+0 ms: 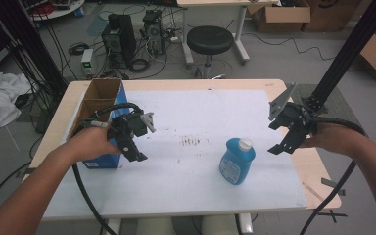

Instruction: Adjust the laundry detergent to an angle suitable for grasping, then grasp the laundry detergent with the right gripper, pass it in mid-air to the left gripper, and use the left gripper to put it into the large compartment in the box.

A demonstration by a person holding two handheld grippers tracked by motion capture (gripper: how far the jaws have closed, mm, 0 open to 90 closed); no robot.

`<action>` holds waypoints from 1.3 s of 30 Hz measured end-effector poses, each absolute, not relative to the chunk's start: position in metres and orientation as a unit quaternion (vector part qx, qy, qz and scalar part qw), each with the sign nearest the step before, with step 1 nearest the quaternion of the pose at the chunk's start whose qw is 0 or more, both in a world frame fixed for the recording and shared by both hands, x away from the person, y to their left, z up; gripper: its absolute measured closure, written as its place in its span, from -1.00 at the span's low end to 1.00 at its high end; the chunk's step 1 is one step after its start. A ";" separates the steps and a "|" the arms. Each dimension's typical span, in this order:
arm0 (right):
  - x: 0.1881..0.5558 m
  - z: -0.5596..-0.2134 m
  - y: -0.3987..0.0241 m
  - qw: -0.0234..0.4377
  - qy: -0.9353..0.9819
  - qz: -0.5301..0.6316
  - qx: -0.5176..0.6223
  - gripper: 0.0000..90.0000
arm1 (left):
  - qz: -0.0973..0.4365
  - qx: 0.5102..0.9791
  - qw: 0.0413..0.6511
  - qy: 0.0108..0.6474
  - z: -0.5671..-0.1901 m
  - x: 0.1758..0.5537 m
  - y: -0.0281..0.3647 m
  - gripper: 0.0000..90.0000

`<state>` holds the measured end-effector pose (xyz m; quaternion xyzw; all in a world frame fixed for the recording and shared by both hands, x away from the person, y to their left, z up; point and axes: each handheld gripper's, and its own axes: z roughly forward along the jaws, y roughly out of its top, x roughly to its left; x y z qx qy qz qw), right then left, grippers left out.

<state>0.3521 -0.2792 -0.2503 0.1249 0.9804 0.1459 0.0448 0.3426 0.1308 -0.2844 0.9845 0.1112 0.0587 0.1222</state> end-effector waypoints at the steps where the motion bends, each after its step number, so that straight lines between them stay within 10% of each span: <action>1: 0.352 -0.250 -0.280 0.046 0.981 0.146 0.123 -0.60 | 0.058 0.985 0.121 0.110 -0.284 0.343 0.130 -0.53; 39: 0.336 -0.261 -0.288 0.061 0.977 0.153 0.138 -0.62 | 0.067 0.983 0.121 0.118 -0.283 0.329 0.127 -0.53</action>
